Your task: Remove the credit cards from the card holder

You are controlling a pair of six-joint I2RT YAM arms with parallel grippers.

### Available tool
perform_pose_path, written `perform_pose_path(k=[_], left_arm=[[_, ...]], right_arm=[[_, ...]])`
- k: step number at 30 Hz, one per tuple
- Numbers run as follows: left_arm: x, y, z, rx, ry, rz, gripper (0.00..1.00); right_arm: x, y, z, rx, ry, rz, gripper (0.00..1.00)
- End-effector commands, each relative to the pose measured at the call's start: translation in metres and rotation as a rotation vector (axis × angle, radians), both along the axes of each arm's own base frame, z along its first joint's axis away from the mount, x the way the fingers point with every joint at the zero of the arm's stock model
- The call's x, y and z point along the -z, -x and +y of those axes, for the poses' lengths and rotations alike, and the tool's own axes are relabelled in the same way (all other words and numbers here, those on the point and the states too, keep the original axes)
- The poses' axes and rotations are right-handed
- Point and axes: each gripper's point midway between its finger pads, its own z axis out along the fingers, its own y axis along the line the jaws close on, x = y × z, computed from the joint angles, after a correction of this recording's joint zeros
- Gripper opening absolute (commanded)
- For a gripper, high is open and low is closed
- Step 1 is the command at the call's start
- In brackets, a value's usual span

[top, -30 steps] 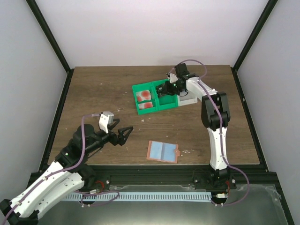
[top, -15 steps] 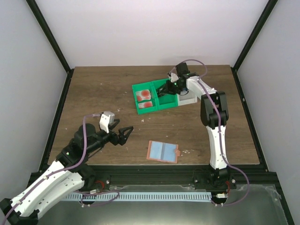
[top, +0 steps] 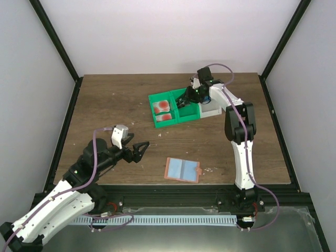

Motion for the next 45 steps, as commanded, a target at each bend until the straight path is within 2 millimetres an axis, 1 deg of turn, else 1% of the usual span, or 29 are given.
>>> perform_pose_path(k=[1,5,8,12,14,15,18,22,23,24,25,27,30,31,32,35,38,39,41,45], left_arm=[[0.002,-0.002,0.002,-0.012,-0.005,-0.005,1.0],[0.003,-0.002,0.002,-0.011,-0.005,-0.004,1.0],[0.003,-0.002,0.001,-0.009,-0.006,-0.003,1.0],[0.004,-0.001,0.001,-0.006,-0.007,-0.002,1.0],[0.004,-0.001,0.001,-0.004,-0.008,0.0,1.0],[0.005,-0.002,0.001,-0.004,-0.01,0.001,1.0],[0.007,-0.003,0.001,-0.011,-0.021,0.006,1.0],[0.011,-0.007,0.003,-0.035,-0.043,0.032,1.0],[0.012,-0.009,0.004,-0.049,-0.044,0.037,1.0],[0.012,-0.01,0.006,-0.064,-0.045,0.042,1.0],[0.011,-0.011,0.008,-0.079,-0.039,0.044,1.0],[0.007,-0.014,0.01,-0.103,-0.023,0.051,1.0],[-0.005,-0.017,0.012,-0.133,0.002,0.063,1.0],[-0.008,-0.019,0.013,-0.15,0.003,0.074,1.0],[-0.013,-0.022,0.015,-0.168,0.005,0.077,1.0],[-0.028,-0.027,0.021,-0.222,0.017,0.09,1.0],[-0.043,-0.03,0.026,-0.267,0.047,0.101,1.0],[-0.048,-0.029,0.026,-0.265,0.061,0.099,1.0],[-0.059,-0.027,0.026,-0.256,0.087,0.089,1.0],[-0.084,-0.023,0.03,-0.259,0.143,0.057,1.0]], right_arm=[[-0.029,-0.018,-0.009,0.056,0.003,-0.071,0.31],[-0.045,-0.021,-0.01,0.075,-0.005,-0.099,0.34],[-0.057,-0.027,-0.013,0.094,0.01,-0.125,0.4],[-0.072,-0.033,-0.016,0.122,0.017,-0.154,0.46],[-0.081,-0.035,-0.016,0.129,0.011,-0.168,0.57],[-0.081,-0.034,-0.016,0.129,0.013,-0.163,0.61],[-0.104,-0.036,-0.016,0.126,0.003,-0.197,0.74],[-0.127,-0.026,-0.017,0.12,-0.008,-0.219,0.81],[-0.135,-0.021,-0.017,0.117,-0.014,-0.229,0.88],[-0.138,-0.014,-0.019,0.113,-0.017,-0.226,0.97],[-0.144,-0.007,-0.02,0.108,-0.023,-0.235,0.99],[-0.158,0.011,-0.022,0.096,-0.035,-0.255,1.0],[-0.174,0.046,-0.026,0.079,-0.053,-0.289,1.0],[-0.169,0.062,-0.03,0.074,-0.052,-0.277,1.0],[-0.17,0.074,-0.033,0.069,-0.052,-0.285,1.0],[-0.181,0.115,-0.044,0.06,-0.047,-0.315,1.0],[-0.187,0.157,-0.06,0.084,-0.034,-0.339,1.0],[-0.197,0.175,-0.065,0.087,-0.038,-0.374,1.0],[-0.201,0.201,-0.072,0.083,-0.04,-0.421,1.0],[-0.222,0.234,-0.095,0.136,0.0,-0.516,1.0]])
